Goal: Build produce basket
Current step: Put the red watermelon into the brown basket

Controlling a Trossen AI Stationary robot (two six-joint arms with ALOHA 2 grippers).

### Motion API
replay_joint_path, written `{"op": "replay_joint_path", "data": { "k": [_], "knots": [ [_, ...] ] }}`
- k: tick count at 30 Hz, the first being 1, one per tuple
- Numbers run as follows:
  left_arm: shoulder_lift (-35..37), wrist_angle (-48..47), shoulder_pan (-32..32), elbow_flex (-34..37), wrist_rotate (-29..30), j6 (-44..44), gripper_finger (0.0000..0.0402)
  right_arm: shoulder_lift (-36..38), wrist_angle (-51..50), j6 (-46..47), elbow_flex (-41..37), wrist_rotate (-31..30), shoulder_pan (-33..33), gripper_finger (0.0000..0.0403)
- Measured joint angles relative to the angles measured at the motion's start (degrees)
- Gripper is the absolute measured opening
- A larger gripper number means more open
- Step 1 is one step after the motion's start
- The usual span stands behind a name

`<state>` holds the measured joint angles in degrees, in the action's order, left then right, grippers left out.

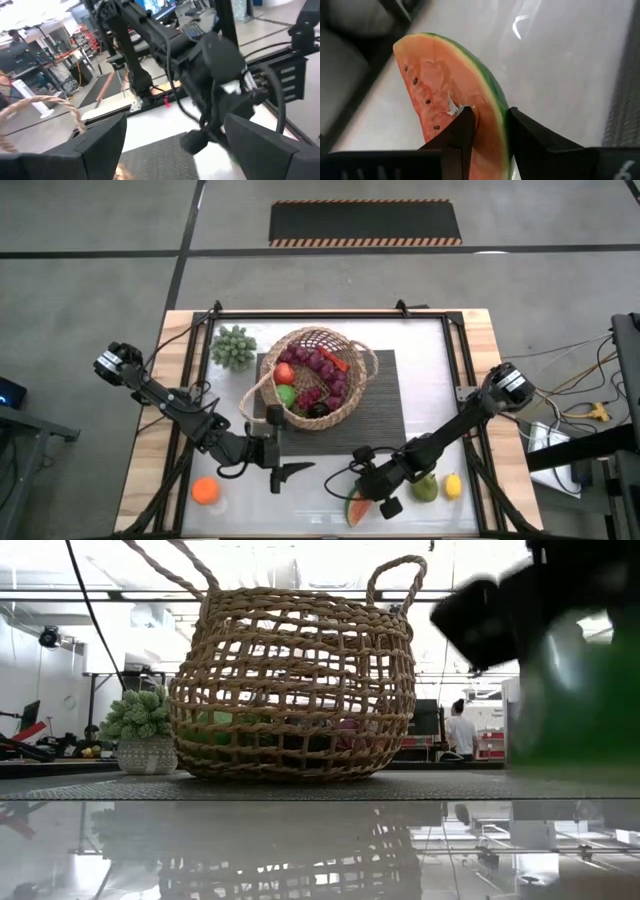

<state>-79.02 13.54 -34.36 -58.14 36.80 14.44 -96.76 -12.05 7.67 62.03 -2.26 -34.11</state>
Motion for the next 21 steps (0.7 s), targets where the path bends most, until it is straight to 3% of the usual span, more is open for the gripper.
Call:
{"op": "replay_joint_path", "data": {
  "k": [5, 9, 16, 21],
  "knots": [
    [4.26, 1.58, 0.18, 3.02, 1.35, 3.61, 0.0315, 4.39, 0.17, 0.20, 1.43, -1.53, 0.00, 0.0097],
    [9.02, 7.02, 0.29, 8.05, 1.52, 8.04, 0.0315, 7.57, 0.67, -1.90, 3.33, -7.88, 0.00, 0.0097],
    [15.94, 19.08, 0.64, 17.60, 1.74, 15.97, 0.0315, 9.28, 5.44, -8.66, 7.29, -30.07, 0.00, 0.0098],
    [19.95, 22.28, 0.69, 22.05, 1.71, 16.56, 0.0315, 7.58, 9.76, -17.91, 12.64, -47.08, 0.66, 0.0098]
  ]
}}
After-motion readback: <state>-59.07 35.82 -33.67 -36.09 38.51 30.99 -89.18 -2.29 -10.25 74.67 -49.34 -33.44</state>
